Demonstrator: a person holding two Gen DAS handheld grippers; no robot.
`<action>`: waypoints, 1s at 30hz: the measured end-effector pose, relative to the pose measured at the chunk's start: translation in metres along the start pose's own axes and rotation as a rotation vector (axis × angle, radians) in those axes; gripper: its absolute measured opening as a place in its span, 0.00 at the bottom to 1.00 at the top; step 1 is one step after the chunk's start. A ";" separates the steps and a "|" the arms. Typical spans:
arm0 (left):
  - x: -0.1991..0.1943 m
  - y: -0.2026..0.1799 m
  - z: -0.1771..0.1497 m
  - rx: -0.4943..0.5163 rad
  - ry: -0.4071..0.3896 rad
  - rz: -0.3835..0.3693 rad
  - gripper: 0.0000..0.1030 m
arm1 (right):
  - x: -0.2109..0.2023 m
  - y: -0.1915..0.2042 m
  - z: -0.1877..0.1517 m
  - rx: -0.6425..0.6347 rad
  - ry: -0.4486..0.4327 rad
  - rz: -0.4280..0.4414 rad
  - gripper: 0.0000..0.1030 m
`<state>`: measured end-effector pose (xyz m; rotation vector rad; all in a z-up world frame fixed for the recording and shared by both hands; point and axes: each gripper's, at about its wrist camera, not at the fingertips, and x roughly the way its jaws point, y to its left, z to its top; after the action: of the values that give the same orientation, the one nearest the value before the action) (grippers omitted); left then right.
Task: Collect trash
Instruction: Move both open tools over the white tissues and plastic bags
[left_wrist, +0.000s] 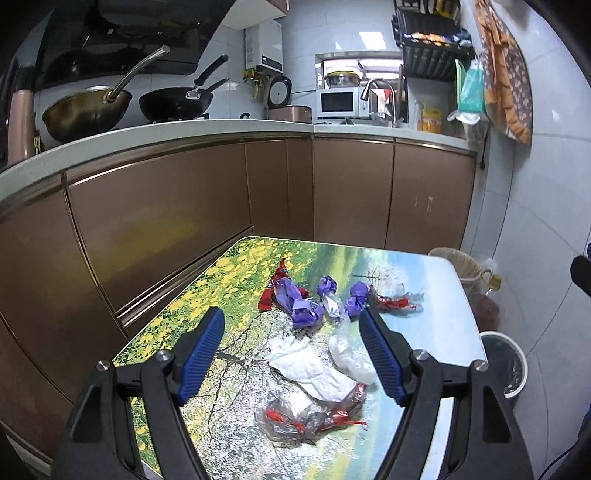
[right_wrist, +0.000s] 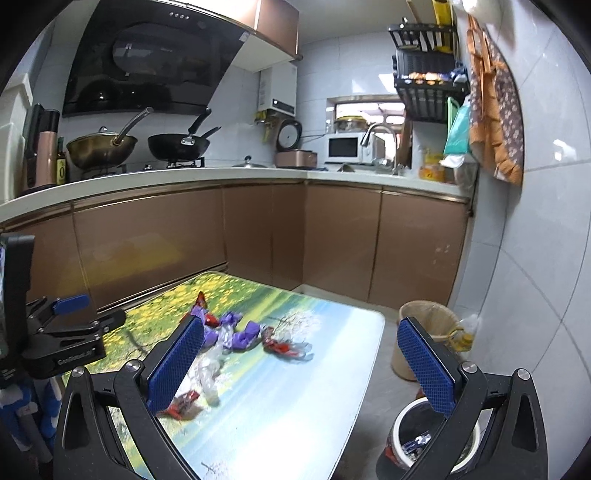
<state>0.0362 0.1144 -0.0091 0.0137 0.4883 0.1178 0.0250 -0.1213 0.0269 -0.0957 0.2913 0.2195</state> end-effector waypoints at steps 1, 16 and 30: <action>-0.001 -0.005 0.000 0.008 0.001 0.007 0.72 | 0.000 -0.004 -0.002 0.004 0.003 0.005 1.00; -0.019 -0.065 0.006 0.112 0.000 0.021 0.72 | -0.021 -0.076 -0.032 0.154 0.029 -0.036 1.00; 0.013 -0.001 -0.016 0.015 0.115 0.025 0.72 | 0.006 -0.056 -0.033 0.109 0.114 0.001 0.90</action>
<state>0.0402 0.1142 -0.0295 0.0280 0.6040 0.1403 0.0345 -0.1783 -0.0026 0.0001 0.4161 0.1993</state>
